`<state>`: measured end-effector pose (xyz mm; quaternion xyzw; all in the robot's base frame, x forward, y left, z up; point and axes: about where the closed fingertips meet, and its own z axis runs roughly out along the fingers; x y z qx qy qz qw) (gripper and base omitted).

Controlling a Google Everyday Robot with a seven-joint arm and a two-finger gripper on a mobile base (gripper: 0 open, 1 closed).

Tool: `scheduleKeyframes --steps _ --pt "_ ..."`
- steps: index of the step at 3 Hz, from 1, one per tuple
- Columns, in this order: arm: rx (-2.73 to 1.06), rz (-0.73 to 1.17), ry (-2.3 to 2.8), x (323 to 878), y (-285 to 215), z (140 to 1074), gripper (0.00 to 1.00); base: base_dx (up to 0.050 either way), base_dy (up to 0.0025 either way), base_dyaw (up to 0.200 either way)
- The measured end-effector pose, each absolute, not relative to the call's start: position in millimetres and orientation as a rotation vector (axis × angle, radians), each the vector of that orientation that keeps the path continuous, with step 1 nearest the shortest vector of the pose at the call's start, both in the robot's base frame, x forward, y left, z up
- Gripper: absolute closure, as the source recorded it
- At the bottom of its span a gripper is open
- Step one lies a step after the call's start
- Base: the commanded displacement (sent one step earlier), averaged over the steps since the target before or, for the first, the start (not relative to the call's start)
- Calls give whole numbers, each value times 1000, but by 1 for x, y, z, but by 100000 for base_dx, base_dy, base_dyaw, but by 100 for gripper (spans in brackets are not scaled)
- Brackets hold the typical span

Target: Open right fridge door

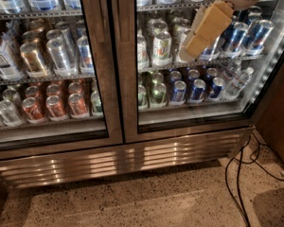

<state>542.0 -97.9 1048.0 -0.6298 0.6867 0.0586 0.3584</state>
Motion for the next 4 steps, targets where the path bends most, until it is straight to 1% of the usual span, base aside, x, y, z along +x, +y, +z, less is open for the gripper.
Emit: scheduleKeyframes --steps 2,3,4 --pt "-1595 285 1613 591 -32 1051 0 0 0 0" --pt "-1575 357 1542 605 -7 1059 0 0 0 0" --pt "-1579 449 1463 604 9 1070 0 0 0 0"
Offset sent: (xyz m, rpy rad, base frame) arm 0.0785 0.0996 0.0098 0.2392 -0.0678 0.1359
